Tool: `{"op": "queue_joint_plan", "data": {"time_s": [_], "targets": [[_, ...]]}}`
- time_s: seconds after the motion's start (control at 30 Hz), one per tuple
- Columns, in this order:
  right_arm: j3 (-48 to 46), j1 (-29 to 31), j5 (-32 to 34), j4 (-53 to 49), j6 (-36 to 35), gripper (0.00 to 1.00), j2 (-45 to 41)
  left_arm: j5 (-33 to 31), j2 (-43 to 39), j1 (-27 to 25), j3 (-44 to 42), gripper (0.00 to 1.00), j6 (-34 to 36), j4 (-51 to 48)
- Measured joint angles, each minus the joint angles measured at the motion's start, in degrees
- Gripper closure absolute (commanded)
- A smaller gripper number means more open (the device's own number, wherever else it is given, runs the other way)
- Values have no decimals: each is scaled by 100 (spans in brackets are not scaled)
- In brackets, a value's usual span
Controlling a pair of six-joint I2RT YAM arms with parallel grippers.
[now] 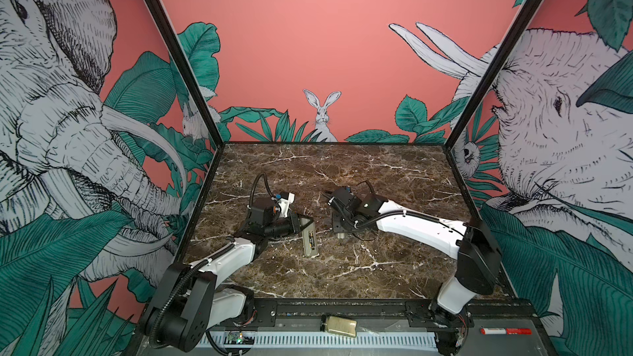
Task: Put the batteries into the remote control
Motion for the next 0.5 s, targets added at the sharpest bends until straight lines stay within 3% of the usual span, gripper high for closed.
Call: {"op": "queue_joint_plan", "data": {"time_s": [0.5], "targets": [[0, 238, 42, 1344, -369, 95, -435, -31, 354, 0, 385, 100, -839, 763]]}}
